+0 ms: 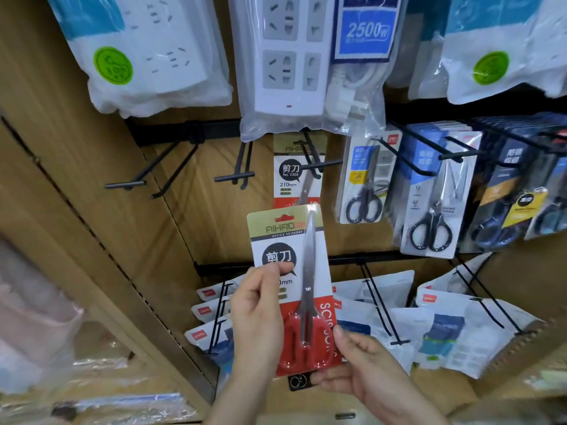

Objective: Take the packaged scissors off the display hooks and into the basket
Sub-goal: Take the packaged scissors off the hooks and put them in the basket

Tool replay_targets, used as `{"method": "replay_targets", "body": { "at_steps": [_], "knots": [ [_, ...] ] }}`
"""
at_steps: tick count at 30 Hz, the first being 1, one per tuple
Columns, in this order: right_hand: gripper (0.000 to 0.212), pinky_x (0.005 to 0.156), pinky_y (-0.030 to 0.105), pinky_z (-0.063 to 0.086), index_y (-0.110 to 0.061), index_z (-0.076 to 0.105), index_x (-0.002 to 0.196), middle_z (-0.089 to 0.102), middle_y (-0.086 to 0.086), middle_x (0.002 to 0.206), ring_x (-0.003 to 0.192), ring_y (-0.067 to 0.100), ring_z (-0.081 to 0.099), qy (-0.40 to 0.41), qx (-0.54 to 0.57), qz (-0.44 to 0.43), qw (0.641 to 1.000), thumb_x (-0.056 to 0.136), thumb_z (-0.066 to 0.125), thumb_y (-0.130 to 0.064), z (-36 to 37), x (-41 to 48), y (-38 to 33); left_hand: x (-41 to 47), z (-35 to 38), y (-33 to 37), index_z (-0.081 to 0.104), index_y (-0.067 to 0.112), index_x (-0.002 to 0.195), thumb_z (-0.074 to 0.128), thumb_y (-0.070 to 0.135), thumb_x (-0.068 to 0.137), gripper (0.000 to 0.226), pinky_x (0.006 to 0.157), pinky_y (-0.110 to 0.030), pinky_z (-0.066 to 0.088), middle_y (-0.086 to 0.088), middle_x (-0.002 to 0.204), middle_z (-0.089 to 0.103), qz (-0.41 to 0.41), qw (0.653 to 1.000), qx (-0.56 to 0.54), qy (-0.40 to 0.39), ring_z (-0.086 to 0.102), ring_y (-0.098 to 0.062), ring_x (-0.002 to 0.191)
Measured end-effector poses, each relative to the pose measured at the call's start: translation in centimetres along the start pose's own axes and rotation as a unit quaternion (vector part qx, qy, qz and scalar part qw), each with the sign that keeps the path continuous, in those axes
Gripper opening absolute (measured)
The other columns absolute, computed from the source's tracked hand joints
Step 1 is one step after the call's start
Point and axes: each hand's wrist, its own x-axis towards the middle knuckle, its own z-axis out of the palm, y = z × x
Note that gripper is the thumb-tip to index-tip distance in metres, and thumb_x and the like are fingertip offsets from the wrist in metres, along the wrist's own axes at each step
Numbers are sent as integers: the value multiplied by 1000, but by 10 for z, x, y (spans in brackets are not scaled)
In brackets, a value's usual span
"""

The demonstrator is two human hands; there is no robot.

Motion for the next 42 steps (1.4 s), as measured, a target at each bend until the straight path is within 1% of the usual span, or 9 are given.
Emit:
{"method": "replay_targets", "body": {
  "at_steps": [2,5,8,12,23,30,35,39,42],
  "knots": [
    [40,62,35,62,2,75,89,71,33,89,66,32,73,24,22,-15,999,75,64,-34,-1,-1,-1,0,2,9,63,40,96,55,35,94,10,86,-62,52,2,106,68,51,998,-11,-27,66,-27,102],
    [36,60,33,62,0,77,81,71,34,88,69,32,74,37,31,-36,998,74,65,-33,-4,-4,-2,9,2,26,52,48,105,57,25,92,27,82,-55,54,-9,112,63,124,991,-44,-25,64,-31,99],
    [36,60,34,61,3,77,81,71,34,86,69,35,74,51,50,-54,996,73,66,-30,-4,-5,-3,21,1,47,54,47,109,59,27,96,24,73,-65,53,-12,97,63,147,988,-29,-41,62,-44,90],
    [39,59,35,61,9,75,87,69,38,89,69,37,73,54,91,-76,991,77,63,-27,1,-5,-13,35,12,68,62,42,95,61,27,90,16,68,-63,55,-1,94,66,185,979,9,-81,66,-38,87],
    [38,47,33,59,3,77,81,68,39,83,55,34,70,48,111,-89,989,82,59,-30,16,-9,-32,77,44,76,58,37,91,62,20,96,18,68,-50,57,1,85,67,191,974,88,-79,67,-26,80],
    [38,39,27,53,6,73,94,65,30,64,42,26,61,88,118,-138,979,81,56,-26,17,-11,-36,87,35,60,47,45,111,56,25,100,24,82,-43,59,5,107,70,63,982,89,-155,71,-17,96],
    [26,40,25,51,1,71,97,65,23,60,43,21,60,129,95,-196,967,98,47,-10,19,-10,-41,77,16,44,60,23,103,67,16,93,15,62,-28,59,0,74,74,9,986,92,-141,73,-15,68],
    [23,42,26,52,-1,71,96,66,20,59,44,21,61,142,85,-220,961,95,51,-12,30,-1,-46,91,15,37,65,23,95,73,25,88,10,68,-43,60,1,64,70,1,986,137,-93,71,-24,68],
    [23,46,25,53,-8,74,92,67,18,60,48,19,59,164,35,-246,955,98,52,-8,37,10,-59,112,20,39,66,13,101,74,25,88,20,53,-23,55,2,72,72,-16,988,135,-73,70,-7,62]
  ]
}}
